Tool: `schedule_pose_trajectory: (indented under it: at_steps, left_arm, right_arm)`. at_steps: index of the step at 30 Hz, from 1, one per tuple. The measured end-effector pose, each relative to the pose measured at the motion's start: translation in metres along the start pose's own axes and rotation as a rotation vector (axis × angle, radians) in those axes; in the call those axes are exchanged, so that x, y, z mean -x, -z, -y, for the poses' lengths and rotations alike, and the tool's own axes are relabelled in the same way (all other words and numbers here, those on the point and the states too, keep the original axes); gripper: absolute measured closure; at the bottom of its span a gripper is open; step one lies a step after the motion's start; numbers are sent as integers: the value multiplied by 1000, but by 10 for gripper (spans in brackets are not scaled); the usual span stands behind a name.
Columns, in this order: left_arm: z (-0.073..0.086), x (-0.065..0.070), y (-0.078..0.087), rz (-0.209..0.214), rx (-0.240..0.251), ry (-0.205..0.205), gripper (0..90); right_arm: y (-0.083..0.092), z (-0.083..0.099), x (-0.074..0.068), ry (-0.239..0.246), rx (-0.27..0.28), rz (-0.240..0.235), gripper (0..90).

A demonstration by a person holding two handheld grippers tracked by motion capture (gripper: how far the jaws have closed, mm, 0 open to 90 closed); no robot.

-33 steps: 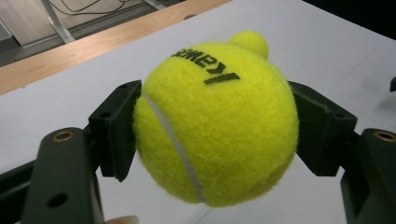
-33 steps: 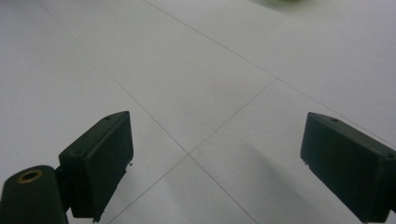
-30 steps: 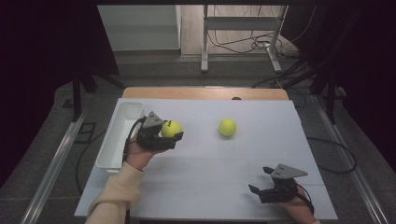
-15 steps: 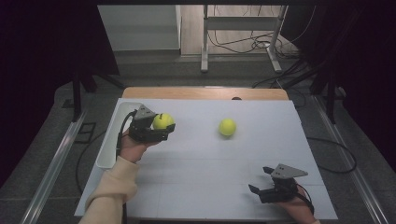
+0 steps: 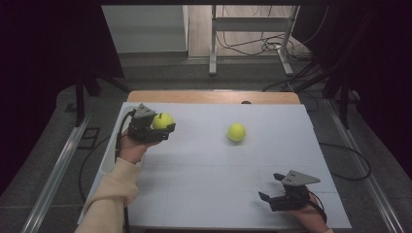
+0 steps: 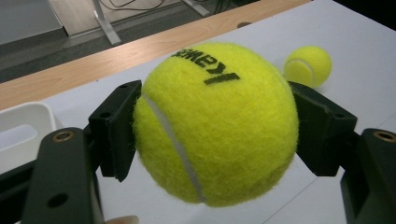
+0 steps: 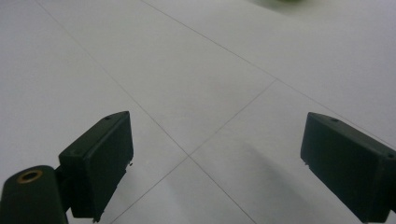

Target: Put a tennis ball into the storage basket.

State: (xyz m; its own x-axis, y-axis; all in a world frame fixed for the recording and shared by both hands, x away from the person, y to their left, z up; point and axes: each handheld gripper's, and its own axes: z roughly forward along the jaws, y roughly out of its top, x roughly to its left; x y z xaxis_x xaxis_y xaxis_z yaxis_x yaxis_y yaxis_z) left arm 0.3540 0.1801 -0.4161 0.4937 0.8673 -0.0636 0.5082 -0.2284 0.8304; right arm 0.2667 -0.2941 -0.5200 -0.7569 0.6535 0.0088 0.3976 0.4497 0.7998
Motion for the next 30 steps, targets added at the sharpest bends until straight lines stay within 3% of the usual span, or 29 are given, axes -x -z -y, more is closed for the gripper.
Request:
schedule_pose_trajectory:
  at_steps: [8,30]
  left_arm:
    - [-1,-5,-3,-22,-6,9,261]
    - [0,-38,4,-99,-19,73,260]
  right_arm:
    - [0,0,0,-1,3,-2,98]
    - [1,-1,0,5,-4,3,98]
